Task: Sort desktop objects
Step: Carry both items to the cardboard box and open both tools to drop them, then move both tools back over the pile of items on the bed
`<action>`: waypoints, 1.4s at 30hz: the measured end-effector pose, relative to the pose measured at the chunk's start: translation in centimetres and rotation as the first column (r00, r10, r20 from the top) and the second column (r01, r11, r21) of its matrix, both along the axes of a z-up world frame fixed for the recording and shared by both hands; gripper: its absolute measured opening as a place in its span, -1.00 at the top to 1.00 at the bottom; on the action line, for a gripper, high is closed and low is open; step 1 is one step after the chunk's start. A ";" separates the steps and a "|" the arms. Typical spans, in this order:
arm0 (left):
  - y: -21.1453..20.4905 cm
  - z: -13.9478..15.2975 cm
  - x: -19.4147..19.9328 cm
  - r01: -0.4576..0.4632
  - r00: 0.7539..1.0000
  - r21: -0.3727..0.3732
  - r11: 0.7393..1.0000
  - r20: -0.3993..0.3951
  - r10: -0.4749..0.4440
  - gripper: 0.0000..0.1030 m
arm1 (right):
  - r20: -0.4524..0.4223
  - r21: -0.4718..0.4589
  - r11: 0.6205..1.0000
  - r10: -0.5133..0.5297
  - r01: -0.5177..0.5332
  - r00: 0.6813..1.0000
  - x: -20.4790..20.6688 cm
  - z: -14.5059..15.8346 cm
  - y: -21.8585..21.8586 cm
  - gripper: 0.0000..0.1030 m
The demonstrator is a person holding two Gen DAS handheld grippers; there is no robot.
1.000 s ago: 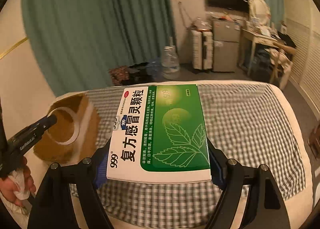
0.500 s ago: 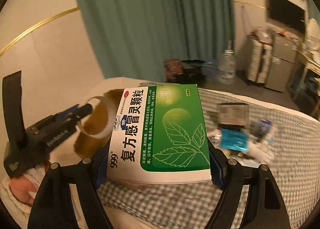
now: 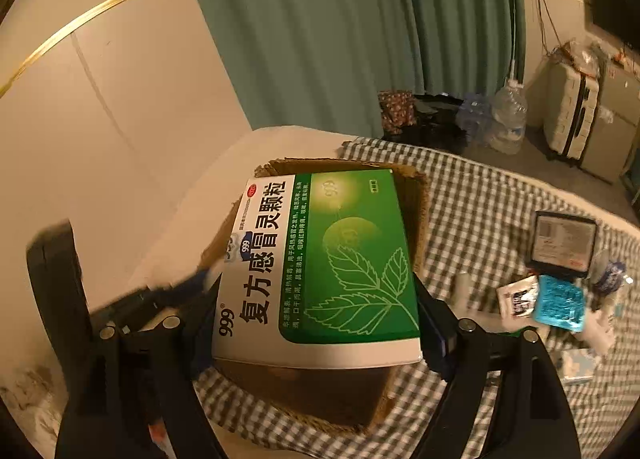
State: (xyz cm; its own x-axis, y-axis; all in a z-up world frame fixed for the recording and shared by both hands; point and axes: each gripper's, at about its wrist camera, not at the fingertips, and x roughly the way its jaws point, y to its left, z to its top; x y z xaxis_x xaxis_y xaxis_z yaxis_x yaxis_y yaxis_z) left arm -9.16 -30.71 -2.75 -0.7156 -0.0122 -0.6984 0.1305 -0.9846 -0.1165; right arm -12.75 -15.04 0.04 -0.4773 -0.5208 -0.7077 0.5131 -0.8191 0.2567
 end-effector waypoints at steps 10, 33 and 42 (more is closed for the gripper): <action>1.8 2.7 2.7 -0.020 0.997 -0.067 0.998 -0.081 0.015 -0.89 | -0.101 0.019 0.994 -0.110 0.112 0.989 0.6 2.9 1.7 -0.92; 30.7 2.5 1.2 0.235 0.969 -0.039 0.971 -0.062 -0.237 -0.96 | -0.183 -0.001 0.792 -0.601 0.611 0.778 6.7 4.0 37.7 -0.92; 36.0 -5.3 -1.7 0.257 0.964 -0.049 0.965 0.086 -0.253 -0.96 | -0.046 0.010 0.738 -0.674 0.675 0.738 3.8 -3.1 44.3 -0.92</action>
